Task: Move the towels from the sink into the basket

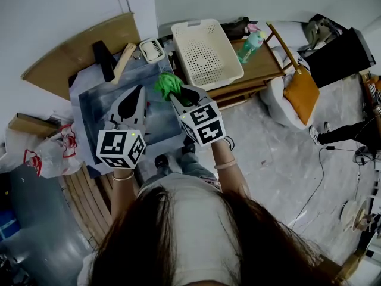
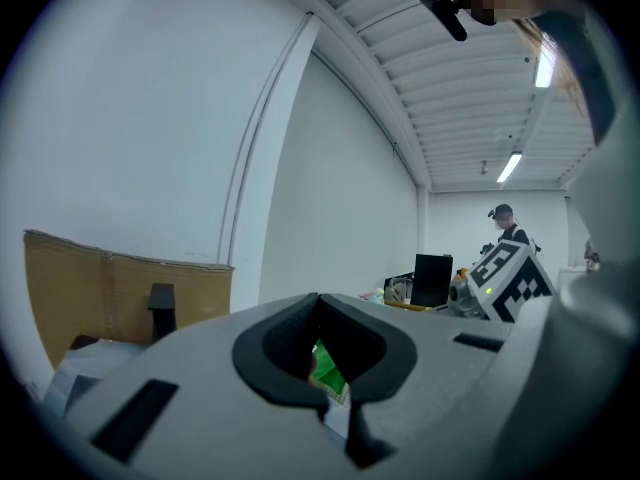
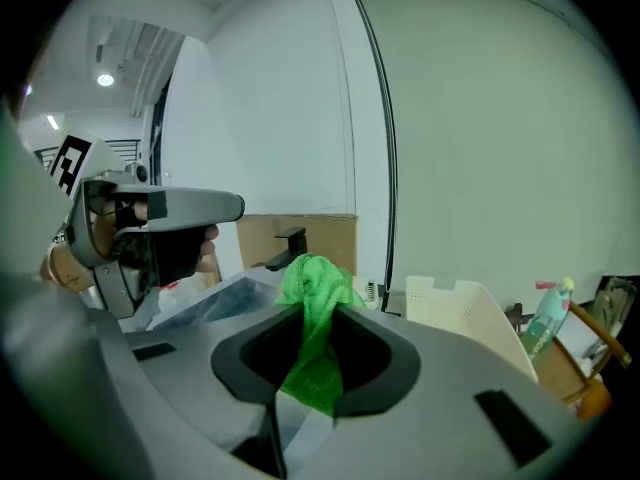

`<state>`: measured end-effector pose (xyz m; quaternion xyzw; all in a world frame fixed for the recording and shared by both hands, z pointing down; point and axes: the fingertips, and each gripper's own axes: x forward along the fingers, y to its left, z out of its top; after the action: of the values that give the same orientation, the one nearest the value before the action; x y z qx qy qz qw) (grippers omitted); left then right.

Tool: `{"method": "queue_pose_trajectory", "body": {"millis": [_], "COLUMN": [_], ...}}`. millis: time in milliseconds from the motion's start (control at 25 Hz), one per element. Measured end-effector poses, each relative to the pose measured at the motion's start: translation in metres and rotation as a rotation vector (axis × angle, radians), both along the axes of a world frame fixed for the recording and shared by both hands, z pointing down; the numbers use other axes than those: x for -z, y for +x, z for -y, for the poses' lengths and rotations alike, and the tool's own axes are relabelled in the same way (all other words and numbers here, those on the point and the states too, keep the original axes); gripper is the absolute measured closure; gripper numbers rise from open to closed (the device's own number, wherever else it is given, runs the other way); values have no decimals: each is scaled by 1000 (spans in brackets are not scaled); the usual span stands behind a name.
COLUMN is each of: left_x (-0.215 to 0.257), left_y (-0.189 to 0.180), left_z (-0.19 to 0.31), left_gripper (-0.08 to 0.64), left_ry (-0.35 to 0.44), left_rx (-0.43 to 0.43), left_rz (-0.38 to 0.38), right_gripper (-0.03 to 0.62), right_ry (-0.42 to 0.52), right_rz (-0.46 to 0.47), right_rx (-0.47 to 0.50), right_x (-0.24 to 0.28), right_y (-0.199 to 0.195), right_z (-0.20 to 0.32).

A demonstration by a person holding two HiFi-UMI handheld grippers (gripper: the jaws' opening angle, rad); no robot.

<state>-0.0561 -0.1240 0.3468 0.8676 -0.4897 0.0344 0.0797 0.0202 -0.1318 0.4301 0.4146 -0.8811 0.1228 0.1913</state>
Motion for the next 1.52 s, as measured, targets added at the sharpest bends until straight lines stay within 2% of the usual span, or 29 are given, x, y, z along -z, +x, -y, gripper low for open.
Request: {"method": "queue_pose_trajectory", "body": {"millis": [320, 680, 1000, 1360, 1520], "left_x": [0, -4, -11, -15, -16], "left_y": [36, 74, 107, 120, 123], "left_z": [14, 27, 38, 51, 55], "left_gripper": [555, 555, 555, 555, 555], "left_ry": [-1, -12, -25, -33, -34], "left_rx": [-11, -23, -43, -42, -48], "left_rz": [-13, -21, -16, -12, -10], "right_gripper": [488, 488, 486, 485, 485], "right_ry": [20, 22, 29, -7, -41], "right_rz": [-9, -44, -112, -201, -276], "right_rx": [-23, -6, 5, 1, 23], "right_x": [5, -1, -17, -54, -82], "right_y": [44, 82, 115, 147, 153], "right_z": [15, 40, 74, 119, 136]}}
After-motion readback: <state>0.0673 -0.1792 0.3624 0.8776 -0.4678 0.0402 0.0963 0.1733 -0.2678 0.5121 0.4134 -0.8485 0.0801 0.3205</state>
